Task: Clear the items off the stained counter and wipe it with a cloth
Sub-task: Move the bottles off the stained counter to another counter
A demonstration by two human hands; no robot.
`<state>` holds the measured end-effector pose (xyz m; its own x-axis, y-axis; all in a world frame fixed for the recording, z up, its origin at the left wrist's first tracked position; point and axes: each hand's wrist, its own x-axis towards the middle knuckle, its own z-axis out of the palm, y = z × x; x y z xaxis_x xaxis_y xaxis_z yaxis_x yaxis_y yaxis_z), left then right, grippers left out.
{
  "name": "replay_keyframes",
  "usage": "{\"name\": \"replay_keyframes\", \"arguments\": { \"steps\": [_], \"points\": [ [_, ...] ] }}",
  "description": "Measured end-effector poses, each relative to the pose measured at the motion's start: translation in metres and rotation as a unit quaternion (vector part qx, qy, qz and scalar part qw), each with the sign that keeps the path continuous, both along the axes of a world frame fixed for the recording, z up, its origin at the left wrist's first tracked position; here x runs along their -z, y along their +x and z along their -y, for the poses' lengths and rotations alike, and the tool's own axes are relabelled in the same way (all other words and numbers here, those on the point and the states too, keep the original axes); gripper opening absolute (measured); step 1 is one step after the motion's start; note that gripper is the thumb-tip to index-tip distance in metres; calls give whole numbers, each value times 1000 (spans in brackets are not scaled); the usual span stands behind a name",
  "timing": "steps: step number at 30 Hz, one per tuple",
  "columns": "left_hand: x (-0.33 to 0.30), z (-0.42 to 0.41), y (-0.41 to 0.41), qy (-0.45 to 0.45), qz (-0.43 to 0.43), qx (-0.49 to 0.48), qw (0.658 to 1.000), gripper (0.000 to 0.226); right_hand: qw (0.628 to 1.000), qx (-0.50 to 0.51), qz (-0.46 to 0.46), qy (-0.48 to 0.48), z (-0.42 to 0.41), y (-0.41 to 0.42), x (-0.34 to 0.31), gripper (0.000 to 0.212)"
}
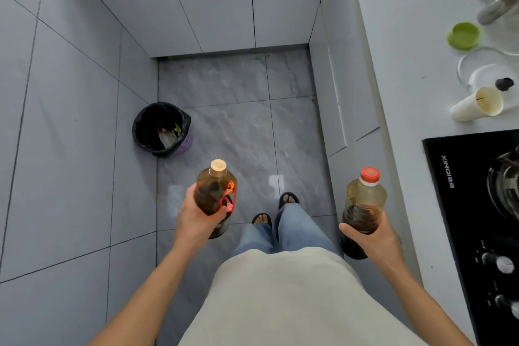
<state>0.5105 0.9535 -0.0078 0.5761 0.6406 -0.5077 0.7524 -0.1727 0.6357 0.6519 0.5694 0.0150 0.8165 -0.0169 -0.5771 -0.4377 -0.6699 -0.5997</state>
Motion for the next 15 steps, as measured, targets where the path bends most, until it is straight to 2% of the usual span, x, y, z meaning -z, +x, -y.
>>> {"name": "replay_keyframes", "arguments": {
  "steps": [8, 15],
  "points": [
    [-2, -40, 152, 24, 6, 25, 999, 83, 999, 28, -40, -2, -12, 92, 17, 74],
    [5, -79, 215, 14, -27, 18, 999, 84, 999, 7, -14, 32, -78, 227, 11, 67]
  ]
}}
